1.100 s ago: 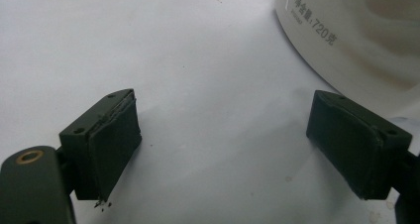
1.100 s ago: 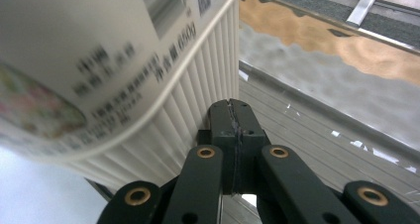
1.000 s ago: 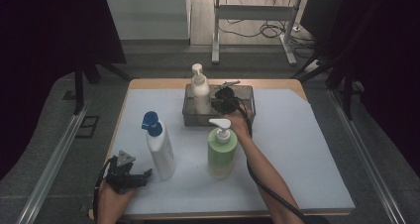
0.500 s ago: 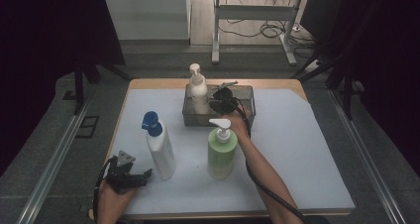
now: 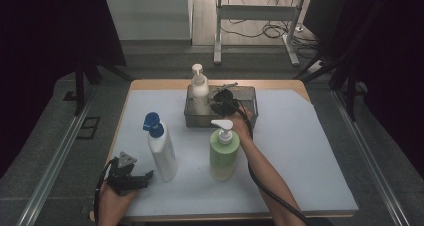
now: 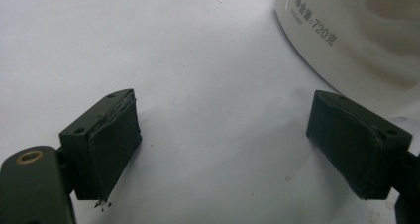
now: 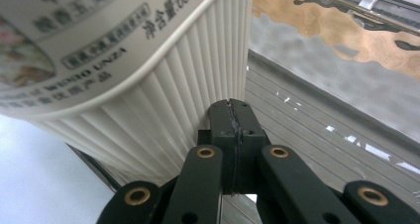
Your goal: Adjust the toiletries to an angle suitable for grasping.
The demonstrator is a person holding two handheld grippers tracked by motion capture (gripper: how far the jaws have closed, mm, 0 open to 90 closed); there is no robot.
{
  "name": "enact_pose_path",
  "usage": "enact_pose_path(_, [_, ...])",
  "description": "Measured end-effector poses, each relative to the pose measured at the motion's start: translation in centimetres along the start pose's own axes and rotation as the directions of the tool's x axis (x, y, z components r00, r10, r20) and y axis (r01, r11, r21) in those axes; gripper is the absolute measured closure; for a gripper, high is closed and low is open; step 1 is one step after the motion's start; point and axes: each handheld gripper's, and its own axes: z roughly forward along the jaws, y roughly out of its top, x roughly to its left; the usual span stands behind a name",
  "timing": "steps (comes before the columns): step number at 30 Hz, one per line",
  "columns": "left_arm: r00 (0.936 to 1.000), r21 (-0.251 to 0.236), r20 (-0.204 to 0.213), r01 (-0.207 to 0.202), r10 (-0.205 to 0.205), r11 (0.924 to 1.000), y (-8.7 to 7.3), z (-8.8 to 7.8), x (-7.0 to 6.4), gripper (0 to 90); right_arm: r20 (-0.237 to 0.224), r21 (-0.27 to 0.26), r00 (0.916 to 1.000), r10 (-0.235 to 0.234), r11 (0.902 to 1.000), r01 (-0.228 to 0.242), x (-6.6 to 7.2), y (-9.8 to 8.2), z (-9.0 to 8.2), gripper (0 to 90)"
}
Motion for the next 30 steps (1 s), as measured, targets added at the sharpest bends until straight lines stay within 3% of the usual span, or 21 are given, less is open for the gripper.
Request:
enact_pose_path(19, [1.0000,0.000,0.000,0.000,0.000,1.0000,0.00,0.00,0.01,12.8,0.005,0.009,0.9997,0.025,0.9996,-0.026,-0.12,0.69,0.43,89.3])
enact_pose_path(30, [1.0000,0.000,0.000,0.000,0.000,1.0000,0.00,0.00,0.01,12.8,-0.001,0.010,0.9999,0.010,0.9999,-0.010,0.44,0.91,0.74,89.3])
